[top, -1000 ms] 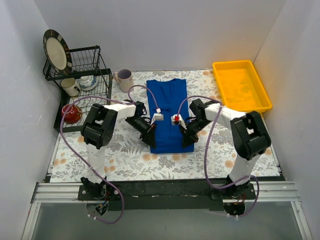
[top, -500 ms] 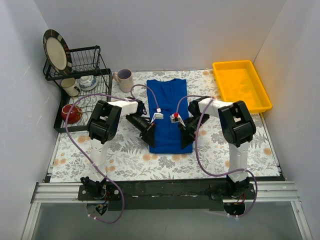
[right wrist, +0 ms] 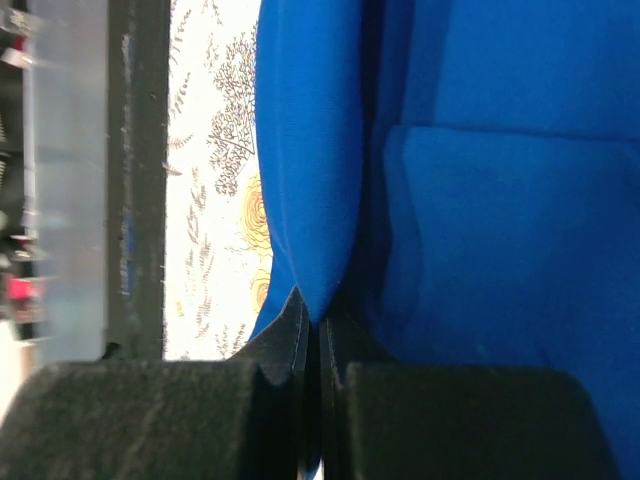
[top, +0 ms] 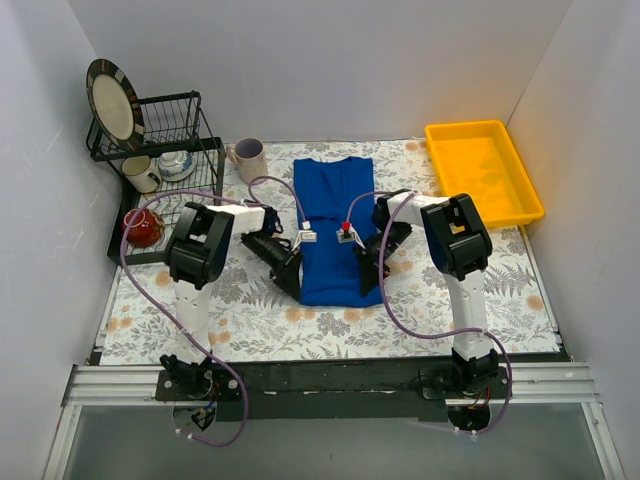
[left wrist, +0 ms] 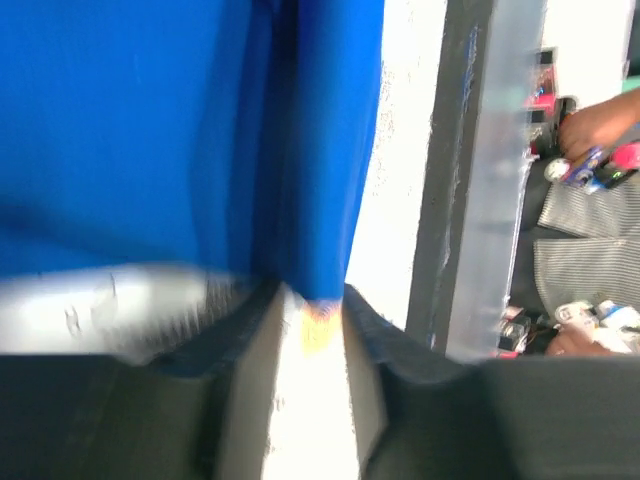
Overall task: Roll the t-shirts
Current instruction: Roll the T-shirt to the center of the board.
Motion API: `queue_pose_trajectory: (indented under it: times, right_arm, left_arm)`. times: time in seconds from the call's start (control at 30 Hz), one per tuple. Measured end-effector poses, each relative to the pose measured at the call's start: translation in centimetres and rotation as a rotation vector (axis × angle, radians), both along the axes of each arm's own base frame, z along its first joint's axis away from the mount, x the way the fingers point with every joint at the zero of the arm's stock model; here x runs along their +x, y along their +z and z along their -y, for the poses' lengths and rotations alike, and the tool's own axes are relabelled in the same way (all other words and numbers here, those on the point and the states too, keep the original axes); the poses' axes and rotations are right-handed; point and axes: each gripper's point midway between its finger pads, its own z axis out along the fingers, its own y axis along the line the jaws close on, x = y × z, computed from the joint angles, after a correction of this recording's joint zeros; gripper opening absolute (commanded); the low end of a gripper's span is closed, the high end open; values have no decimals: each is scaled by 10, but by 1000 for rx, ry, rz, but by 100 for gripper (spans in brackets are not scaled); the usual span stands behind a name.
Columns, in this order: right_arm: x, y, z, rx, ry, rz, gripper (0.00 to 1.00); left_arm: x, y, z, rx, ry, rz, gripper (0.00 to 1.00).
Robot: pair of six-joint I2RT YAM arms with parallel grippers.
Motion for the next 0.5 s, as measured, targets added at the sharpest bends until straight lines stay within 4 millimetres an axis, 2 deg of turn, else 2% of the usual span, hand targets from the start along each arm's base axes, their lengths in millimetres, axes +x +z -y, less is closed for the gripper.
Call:
queue_pose_trajectory:
  times: [0.13, 0.23, 0.3, 0.4, 0.5]
  right_arm:
    - [6, -2, -1, -72, -21, -82, 1]
    - [12, -4, -2, -140, -40, -158, 1]
    - [12, -4, -2, -174, -50, -198, 1]
    - [12, -5, -2, -201, -61, -226, 1]
    - [11, -5, -3, -218, -66, -238, 1]
  left_arm:
    - [1, 7, -16, 69, 40, 104, 44]
    - [15, 19, -23, 95, 58, 264, 48]
    - [24, 31, -23, 89, 71, 367, 54]
    - [34, 54, -18, 52, 74, 521, 61]
    - [29, 71, -1, 2, 19, 681, 67]
